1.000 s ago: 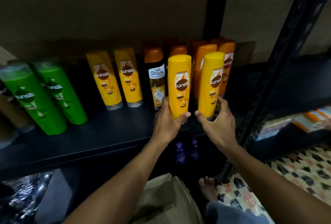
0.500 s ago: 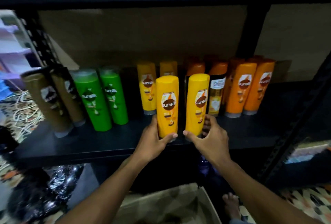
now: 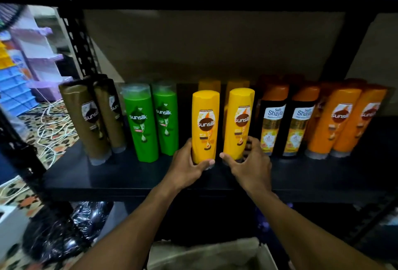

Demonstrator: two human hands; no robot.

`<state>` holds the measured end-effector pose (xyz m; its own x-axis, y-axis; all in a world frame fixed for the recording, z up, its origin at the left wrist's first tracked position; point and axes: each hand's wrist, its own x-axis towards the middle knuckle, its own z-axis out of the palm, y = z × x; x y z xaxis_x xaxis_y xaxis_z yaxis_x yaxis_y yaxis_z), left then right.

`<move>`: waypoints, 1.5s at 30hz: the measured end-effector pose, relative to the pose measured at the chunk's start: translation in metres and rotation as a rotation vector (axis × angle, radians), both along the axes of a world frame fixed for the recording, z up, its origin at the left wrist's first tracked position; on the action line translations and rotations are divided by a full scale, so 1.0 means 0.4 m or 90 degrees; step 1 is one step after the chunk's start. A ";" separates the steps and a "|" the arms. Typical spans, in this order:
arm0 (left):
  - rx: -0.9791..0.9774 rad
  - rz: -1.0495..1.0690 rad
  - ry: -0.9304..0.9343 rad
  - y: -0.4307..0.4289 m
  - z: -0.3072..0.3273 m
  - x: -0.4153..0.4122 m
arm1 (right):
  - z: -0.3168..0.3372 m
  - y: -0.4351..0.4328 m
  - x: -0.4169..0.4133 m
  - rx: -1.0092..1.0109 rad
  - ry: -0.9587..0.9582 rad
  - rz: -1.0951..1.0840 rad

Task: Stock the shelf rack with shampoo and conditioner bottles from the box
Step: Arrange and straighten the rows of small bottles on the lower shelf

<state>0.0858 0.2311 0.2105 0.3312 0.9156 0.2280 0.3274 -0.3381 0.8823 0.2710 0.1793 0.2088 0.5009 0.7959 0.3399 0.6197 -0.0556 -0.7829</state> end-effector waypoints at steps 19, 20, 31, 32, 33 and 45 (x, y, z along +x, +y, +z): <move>0.011 0.071 -0.018 -0.001 -0.004 0.009 | -0.017 0.018 -0.027 0.057 -0.029 -0.100; 0.012 0.071 -0.018 -0.001 -0.006 0.009 | -0.016 0.018 -0.026 0.058 -0.030 -0.098; 0.022 0.086 -0.027 0.001 -0.009 0.013 | -0.018 0.019 -0.025 0.069 -0.033 -0.095; 0.021 0.087 -0.029 0.003 -0.012 0.013 | -0.021 0.021 -0.024 0.069 -0.035 -0.099; 0.023 0.089 -0.029 0.004 -0.014 0.013 | -0.024 0.023 -0.024 0.065 -0.034 -0.102; -0.032 0.104 -0.021 0.023 -0.008 0.011 | -0.025 0.032 -0.020 0.046 -0.026 -0.107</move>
<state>0.0902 0.2401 0.2073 0.1703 0.9672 0.1885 0.3449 -0.2377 0.9080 0.2628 0.1922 0.1990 0.6091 0.6751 0.4162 0.6381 -0.1054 -0.7627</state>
